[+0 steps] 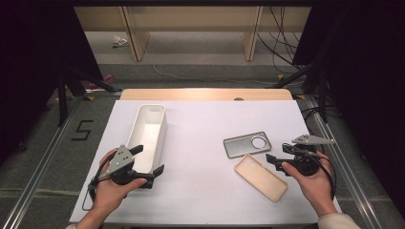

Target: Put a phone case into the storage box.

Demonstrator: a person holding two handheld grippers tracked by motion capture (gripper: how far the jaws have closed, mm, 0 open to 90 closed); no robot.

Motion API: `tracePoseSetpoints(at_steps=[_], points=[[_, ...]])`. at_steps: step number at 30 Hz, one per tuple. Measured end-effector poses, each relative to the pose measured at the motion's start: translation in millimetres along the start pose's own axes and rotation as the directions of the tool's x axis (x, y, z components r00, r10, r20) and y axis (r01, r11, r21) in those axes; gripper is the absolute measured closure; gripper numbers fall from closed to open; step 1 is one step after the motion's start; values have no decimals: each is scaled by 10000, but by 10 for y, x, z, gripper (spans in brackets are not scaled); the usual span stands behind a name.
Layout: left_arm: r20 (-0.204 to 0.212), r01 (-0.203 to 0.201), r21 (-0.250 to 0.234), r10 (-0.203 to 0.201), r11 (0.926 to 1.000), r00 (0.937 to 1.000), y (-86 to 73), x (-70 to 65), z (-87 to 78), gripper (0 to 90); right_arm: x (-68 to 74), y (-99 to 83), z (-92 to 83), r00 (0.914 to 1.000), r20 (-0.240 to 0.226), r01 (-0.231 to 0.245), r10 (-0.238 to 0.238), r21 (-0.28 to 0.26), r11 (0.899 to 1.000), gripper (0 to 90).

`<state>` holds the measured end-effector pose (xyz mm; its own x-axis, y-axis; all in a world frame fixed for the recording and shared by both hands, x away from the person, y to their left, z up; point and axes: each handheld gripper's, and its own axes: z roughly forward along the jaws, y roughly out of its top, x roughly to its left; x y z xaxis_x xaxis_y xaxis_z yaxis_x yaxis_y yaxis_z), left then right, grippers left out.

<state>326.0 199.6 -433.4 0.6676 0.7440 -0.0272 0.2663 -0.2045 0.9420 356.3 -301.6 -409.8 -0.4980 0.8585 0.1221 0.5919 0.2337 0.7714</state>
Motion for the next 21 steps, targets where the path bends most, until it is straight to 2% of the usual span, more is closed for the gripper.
tracePoseSetpoints(at_steps=[4,6,7,10,12,14,15,17,18,19,21], points=[[27,-28,8,28,10000,10000,1,-5,4,0,-4,5,21,10000,49,-68,67,83,9999,262],[46,-20,7,20,10000,10000,1,-10,6,0,-8,7,45,9999,74,-101,99,218,9997,312],[46,-25,5,25,10000,10000,2,-10,6,0,-8,10,50,9999,59,-93,91,249,9996,365],[32,12,-28,-12,10000,10000,3,-15,9,0,-15,24,79,9997,216,100,-115,650,9978,607],[28,-14,-11,14,10000,10000,4,-16,9,0,-39,44,123,9984,461,253,-315,1284,9914,764],[44,-15,-6,15,10000,10000,4,-20,10,0,-84,72,195,9971,668,229,-370,2014,9792,871],[52,-25,-4,25,10000,10000,4,-21,12,0,-107,89,235,9969,715,142,-333,2527,9674,898],[72,-45,5,45,10000,10000,5,-21,14,0,-158,112,341,9949,878,161,-487,3385,9408,900],[76,-45,3,45,10000,10000,6,-22,14,0,-183,126,399,9938,943,186,-589,3809,9244,900],[75,-63,5,63,10000,10000,7,-23,13,0,-206,145,457,9931,987,162,-629,4162,9091,900],[31,-84,2,84,10000,10000,8,-25,8,0,-250,186,565,9916,1091,112,-700,4661,8847,900]])
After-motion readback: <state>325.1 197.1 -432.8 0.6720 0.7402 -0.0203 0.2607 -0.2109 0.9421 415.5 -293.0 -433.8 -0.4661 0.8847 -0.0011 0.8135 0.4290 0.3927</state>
